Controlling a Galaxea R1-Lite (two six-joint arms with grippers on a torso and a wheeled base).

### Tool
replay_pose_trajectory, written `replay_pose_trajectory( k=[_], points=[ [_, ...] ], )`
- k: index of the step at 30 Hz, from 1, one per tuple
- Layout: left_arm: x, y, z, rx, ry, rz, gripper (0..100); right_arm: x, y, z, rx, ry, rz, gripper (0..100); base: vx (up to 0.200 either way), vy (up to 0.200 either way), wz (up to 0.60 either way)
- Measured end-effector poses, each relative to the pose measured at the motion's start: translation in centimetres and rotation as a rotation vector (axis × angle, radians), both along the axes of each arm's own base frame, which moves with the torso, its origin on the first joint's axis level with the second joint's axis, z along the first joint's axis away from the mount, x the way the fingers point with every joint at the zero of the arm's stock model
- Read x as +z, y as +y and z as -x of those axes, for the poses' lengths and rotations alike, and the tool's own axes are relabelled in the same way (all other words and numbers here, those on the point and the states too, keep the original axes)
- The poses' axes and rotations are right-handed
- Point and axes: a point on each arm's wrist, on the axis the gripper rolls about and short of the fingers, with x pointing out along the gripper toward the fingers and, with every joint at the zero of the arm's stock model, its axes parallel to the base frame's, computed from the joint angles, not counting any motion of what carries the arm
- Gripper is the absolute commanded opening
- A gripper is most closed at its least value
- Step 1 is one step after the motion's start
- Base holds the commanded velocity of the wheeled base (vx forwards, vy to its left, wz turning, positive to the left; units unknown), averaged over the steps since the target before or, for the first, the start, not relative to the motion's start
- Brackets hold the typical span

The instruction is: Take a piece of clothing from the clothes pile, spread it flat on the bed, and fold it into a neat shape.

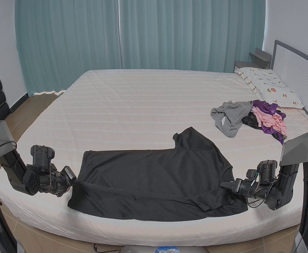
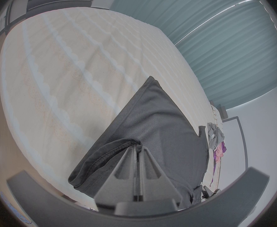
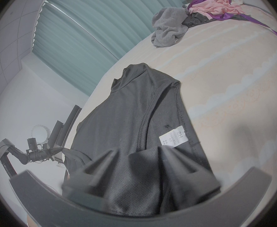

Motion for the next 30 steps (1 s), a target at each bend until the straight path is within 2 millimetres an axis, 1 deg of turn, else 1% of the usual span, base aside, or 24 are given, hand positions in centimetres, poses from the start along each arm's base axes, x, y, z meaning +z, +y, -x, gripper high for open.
replay_pose_trajectory(
  k=[4, 10, 17, 20, 24, 30],
  points=[
    [0.1, 0.0, 0.0, 0.000, -0.002, -0.001, 0, 0.1, -0.4, 0.3, 0.027, 0.005, -0.031, 0, 0.000, 0.000, 0.00],
    [0.2, 0.0, 0.1, 0.002, -0.004, -0.001, 0, 0.4, -1.1, 0.8, 0.019, 0.008, -0.026, 0, 0.000, 0.000, 0.00],
    [0.4, 0.0, 0.6, 0.002, 0.000, -0.001, 0, 1.6, -1.7, 1.5, 0.004, -0.017, -0.029, 0, 0.000, 0.000, 0.00],
    [0.6, 0.0, 1.0, 0.003, 0.009, -0.001, 0, 2.5, -1.9, 2.3, 0.003, -0.025, -0.033, 0, 0.000, 0.000, 0.00],
    [1.1, 0.0, 1.6, 0.003, 0.027, 0.000, 0, 3.6, -2.1, 3.9, 0.003, -0.036, -0.037, 0, 0.000, 0.000, 0.00],
    [2.3, 0.0, 3.0, -0.001, 0.063, 0.004, 0, 5.4, -2.5, 6.8, -0.010, -0.068, -0.039, 0, 0.000, 0.000, 0.00]
  ],
)
